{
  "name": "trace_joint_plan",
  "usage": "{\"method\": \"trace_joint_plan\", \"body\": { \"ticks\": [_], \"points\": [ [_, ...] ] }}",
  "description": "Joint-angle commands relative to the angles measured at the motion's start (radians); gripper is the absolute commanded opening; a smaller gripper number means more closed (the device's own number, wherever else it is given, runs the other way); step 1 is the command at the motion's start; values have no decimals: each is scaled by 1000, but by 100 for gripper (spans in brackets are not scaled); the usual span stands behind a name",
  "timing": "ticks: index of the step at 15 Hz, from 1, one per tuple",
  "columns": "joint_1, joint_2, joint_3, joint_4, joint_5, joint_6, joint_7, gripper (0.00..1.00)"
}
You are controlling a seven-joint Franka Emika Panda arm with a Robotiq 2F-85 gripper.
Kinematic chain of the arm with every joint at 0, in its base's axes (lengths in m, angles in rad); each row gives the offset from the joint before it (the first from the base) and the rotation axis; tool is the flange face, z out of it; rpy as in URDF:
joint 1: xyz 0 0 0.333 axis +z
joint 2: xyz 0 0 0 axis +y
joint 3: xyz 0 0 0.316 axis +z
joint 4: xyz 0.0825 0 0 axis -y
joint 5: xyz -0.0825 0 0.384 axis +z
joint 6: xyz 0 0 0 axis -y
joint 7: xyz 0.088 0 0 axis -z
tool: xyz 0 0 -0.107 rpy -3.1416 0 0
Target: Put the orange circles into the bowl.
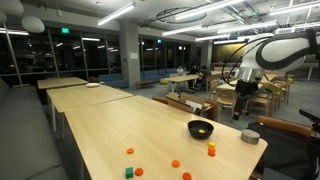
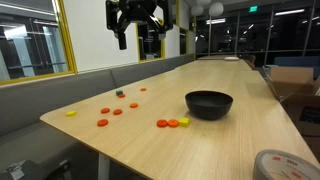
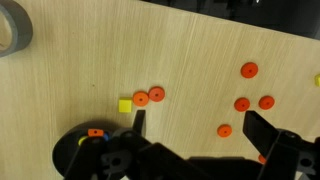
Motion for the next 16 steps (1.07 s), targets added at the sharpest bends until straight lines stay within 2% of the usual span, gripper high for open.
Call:
{"method": "trace_joint_plan", "body": {
  "ticks": [1,8,13,16],
  "points": [
    [-7,0,7,3,6,-2,-4,100],
    [-5,13,9,9,8,3,1,100],
    [10,131,50,33,41,31,81,100],
    [17,260,111,51,84,93,211,100]
  ]
}}
